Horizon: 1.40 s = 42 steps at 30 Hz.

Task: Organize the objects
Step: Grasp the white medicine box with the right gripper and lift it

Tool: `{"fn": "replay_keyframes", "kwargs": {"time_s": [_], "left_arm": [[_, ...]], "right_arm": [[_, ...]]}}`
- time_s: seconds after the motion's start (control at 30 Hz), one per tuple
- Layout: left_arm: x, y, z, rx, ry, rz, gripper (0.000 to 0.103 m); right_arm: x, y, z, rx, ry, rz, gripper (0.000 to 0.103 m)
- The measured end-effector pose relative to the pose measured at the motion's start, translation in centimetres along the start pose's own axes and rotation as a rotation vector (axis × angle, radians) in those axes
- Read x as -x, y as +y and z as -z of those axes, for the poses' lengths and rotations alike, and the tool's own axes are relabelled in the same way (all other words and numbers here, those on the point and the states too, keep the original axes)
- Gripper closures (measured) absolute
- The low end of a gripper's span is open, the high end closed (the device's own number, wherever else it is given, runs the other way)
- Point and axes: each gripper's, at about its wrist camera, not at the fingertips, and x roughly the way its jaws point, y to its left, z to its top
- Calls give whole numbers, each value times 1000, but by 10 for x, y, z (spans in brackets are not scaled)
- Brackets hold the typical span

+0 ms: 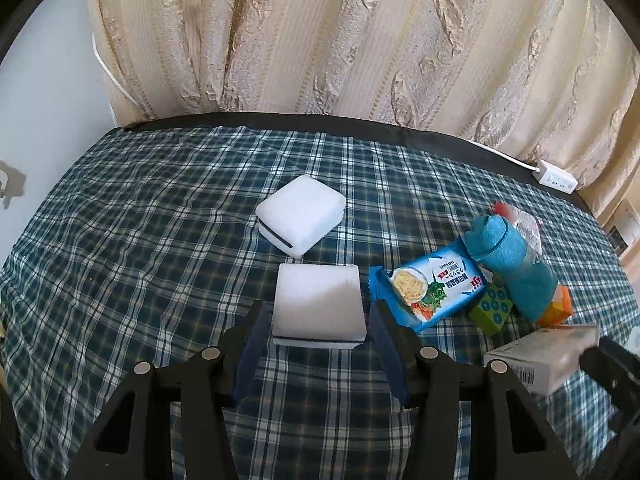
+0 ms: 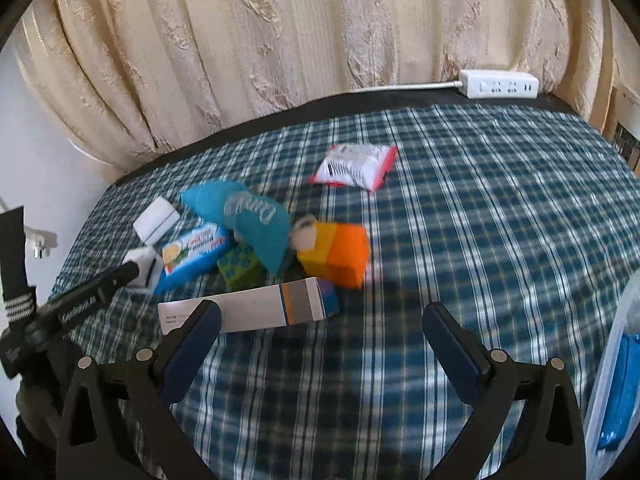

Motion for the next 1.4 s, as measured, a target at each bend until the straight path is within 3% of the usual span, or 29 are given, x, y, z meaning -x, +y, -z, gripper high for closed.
{"fn": "replay_keyframes", "kwargs": {"time_s": [0.2, 0.53, 0.87, 1.17, 1.4], "left_arm": [[-2, 0, 1, 3, 7, -6, 48], [-9, 0, 2, 8, 24, -14, 46], [-19, 6, 1, 31, 49, -24, 33], [-25, 8, 1, 38, 54, -42, 25], [-27, 10, 1, 48, 53, -49, 21]], "right_arm": [[5, -10, 20, -15, 43, 11, 2], [12, -11, 17, -6, 10, -44, 2], [1, 31, -11, 199, -59, -162, 2], [-38, 50, -18, 317, 45, -260, 2], [-51, 37, -8, 338, 163, -294, 2]]}}
